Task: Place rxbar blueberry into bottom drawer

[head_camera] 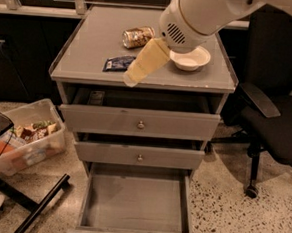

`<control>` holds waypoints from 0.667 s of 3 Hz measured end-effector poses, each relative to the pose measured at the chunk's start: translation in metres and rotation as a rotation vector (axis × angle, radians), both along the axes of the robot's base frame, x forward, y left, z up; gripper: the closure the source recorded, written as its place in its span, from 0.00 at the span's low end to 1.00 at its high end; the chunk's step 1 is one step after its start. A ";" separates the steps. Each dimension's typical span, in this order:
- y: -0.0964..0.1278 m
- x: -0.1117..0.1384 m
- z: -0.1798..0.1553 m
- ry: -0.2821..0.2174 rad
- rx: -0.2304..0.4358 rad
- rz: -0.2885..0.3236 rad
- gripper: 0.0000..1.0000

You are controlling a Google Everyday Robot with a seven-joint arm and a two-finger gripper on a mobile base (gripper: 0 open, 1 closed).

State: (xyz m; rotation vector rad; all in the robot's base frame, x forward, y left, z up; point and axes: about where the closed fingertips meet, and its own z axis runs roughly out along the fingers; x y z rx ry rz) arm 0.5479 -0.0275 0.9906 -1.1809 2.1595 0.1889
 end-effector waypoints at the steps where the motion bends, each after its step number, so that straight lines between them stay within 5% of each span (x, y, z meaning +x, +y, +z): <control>1: -0.003 0.003 -0.005 0.017 0.000 -0.040 0.00; 2: -0.014 0.038 -0.039 0.038 -0.001 -0.119 0.00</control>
Offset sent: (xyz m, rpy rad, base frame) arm 0.0930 -0.0318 -0.0928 0.0022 0.0696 -0.2269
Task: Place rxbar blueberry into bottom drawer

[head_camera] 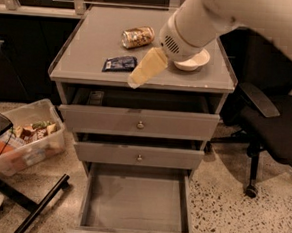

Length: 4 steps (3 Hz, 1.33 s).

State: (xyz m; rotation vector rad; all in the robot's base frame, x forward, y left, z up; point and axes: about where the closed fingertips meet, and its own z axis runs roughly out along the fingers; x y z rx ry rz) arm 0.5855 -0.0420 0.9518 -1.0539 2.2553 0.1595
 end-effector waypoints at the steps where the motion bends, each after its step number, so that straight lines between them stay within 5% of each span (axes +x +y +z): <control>1: -0.001 0.050 -0.042 -0.012 0.020 -0.043 0.00; 2: 0.018 0.096 -0.069 -0.051 0.081 -0.044 0.00; 4: 0.059 0.147 -0.070 -0.158 0.175 -0.001 0.00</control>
Offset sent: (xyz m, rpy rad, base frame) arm 0.1538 0.0366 -0.1006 0.1636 -0.1080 -0.0530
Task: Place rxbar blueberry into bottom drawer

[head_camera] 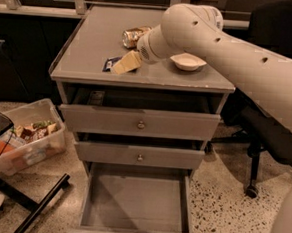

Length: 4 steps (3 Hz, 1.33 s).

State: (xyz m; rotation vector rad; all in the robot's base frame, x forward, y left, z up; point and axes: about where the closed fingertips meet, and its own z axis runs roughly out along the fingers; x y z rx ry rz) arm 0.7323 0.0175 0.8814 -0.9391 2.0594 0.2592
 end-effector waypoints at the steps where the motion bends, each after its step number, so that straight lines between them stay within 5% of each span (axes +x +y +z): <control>1: 0.016 0.021 -0.006 -0.012 0.037 0.027 0.00; 3: 0.038 0.053 -0.034 0.038 0.088 0.060 0.00; 4: 0.039 0.054 -0.052 0.079 0.114 0.052 0.19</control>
Offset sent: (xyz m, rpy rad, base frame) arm 0.0666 0.0456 -0.0290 0.0984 0.0180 0.0773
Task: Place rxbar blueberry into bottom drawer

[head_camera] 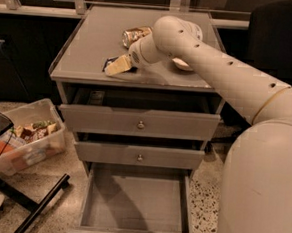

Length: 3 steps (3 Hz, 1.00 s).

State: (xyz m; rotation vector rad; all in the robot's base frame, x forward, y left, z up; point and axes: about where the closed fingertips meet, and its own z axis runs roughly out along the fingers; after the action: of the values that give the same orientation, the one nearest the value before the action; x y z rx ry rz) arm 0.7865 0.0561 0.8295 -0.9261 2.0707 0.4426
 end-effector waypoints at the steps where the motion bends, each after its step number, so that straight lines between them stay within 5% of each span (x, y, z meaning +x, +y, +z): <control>1: -0.005 -0.006 -0.011 0.025 0.018 -0.016 0.42; 3: -0.006 -0.008 -0.003 0.025 0.020 -0.020 0.89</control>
Offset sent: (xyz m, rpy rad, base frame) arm -0.0232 -0.0196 -0.0058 0.0374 0.0109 -0.0572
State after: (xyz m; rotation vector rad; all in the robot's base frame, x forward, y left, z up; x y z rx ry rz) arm 0.7787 0.0504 0.8268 -0.8911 2.0924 0.4654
